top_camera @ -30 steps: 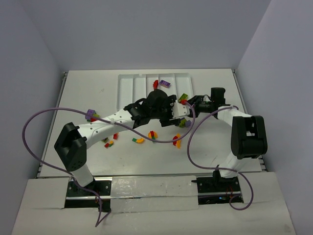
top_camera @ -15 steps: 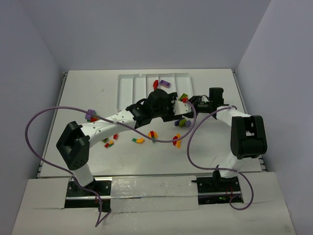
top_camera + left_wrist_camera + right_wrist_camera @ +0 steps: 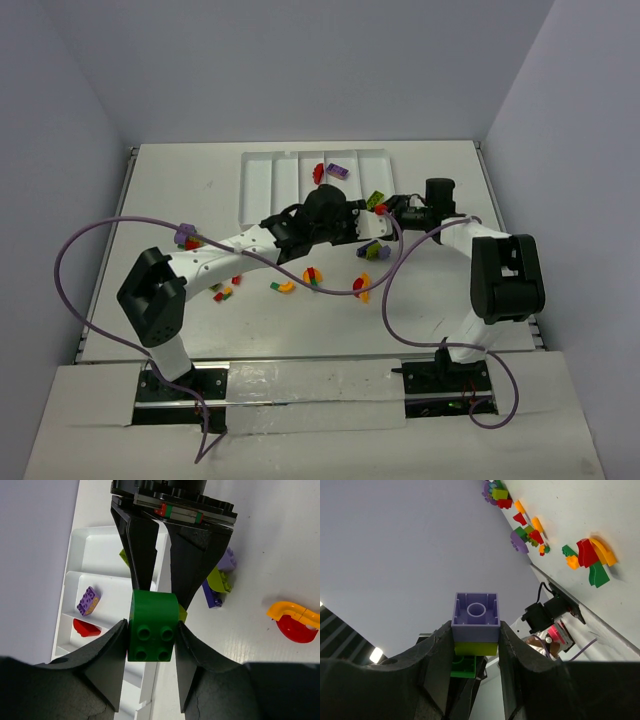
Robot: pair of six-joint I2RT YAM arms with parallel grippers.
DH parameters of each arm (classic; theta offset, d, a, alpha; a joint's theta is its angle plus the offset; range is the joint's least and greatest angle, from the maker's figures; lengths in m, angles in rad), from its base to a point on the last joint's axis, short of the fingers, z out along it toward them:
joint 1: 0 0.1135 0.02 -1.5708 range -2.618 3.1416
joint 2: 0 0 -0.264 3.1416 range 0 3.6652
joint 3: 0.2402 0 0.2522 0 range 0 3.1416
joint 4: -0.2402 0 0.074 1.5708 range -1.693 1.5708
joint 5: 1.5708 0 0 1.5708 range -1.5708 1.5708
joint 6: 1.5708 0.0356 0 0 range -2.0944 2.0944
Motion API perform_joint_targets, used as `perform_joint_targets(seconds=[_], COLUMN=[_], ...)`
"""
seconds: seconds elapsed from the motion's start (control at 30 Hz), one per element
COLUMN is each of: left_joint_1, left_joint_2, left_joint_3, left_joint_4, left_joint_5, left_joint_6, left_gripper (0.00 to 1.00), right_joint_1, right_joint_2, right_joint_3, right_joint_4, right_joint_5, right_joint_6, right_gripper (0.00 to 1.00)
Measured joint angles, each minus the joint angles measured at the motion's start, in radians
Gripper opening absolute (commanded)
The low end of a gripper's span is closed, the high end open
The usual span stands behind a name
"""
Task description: Sort the legos into containers by color
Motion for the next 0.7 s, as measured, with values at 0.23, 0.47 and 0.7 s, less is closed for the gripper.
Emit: perform_joint_targets(seconds=[0.23, 0.47, 0.7], left_joint_1=[-0.027, -0.044, 0.31], left_joint_2=[-0.011, -0.114, -0.107], left_joint_3=[-0.007, -0.031, 0.1], left_joint_4=[-0.069, -0.23, -0.28], left_joint_5=[0.011, 0.062, 0.179], left_joint_6=[-0.061, -0.254, -0.539], left_gripper=[0.0, 0.0, 0.0], right_joint_1=[-0.04, -0.15, -0.156], right_joint_2=[0.039, 0.087, 0.075], right_joint_3=[0.018, 0.101, 0.269], right_joint_4=[-0.038, -0.111, -0.359], right_joint_5=[0.009, 0.054, 0.16], right_joint_6=[-0.028, -0.103, -0.354], right_gripper=[0.0, 0.0, 0.0])
